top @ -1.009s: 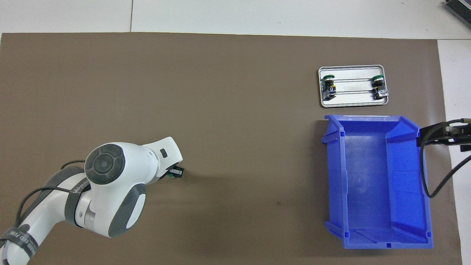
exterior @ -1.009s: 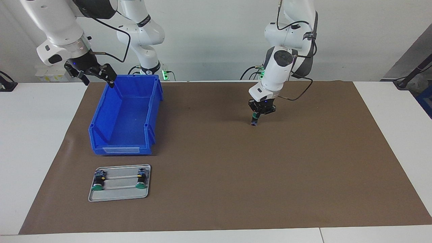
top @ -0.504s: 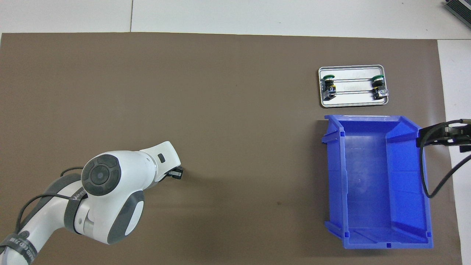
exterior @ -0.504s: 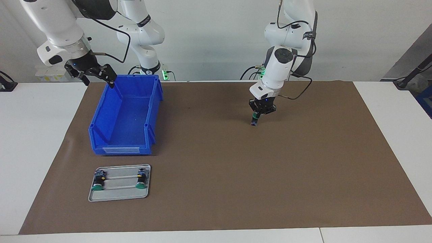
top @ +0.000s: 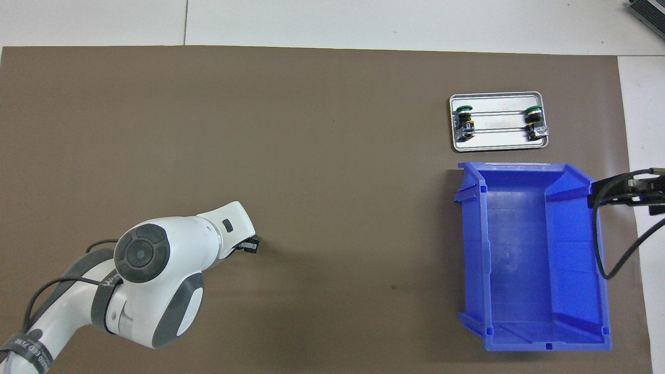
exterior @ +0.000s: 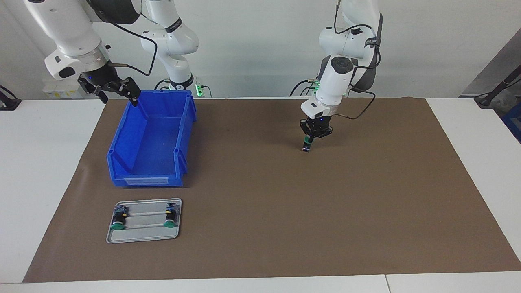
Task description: Place and press button with both arms
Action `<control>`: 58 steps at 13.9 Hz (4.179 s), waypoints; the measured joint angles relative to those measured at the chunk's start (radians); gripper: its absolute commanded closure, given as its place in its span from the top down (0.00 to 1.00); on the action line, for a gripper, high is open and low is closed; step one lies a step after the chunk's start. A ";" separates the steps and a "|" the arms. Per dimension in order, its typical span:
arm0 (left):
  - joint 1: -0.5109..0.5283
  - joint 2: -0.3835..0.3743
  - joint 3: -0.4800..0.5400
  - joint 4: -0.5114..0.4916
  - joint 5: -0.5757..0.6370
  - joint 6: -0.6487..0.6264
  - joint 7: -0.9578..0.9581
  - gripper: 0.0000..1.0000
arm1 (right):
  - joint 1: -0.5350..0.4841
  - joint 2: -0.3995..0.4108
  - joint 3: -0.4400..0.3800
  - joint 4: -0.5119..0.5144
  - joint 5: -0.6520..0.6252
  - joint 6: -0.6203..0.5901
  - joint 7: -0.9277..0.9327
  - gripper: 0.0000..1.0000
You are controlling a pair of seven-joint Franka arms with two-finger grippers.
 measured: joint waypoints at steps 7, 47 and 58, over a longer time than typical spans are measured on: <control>0.110 0.051 0.015 0.305 0.001 -0.263 0.003 0.45 | 0.000 -0.001 0.000 0.000 0.000 0.000 0.000 1.00; 0.398 0.238 0.015 0.916 0.136 -0.868 0.126 1.00 | 0.918 0.685 0.022 0.208 0.071 0.679 1.084 0.96; 0.409 0.138 0.027 0.715 0.136 -0.717 0.138 0.98 | 0.929 0.685 0.022 0.171 0.041 0.782 1.084 0.81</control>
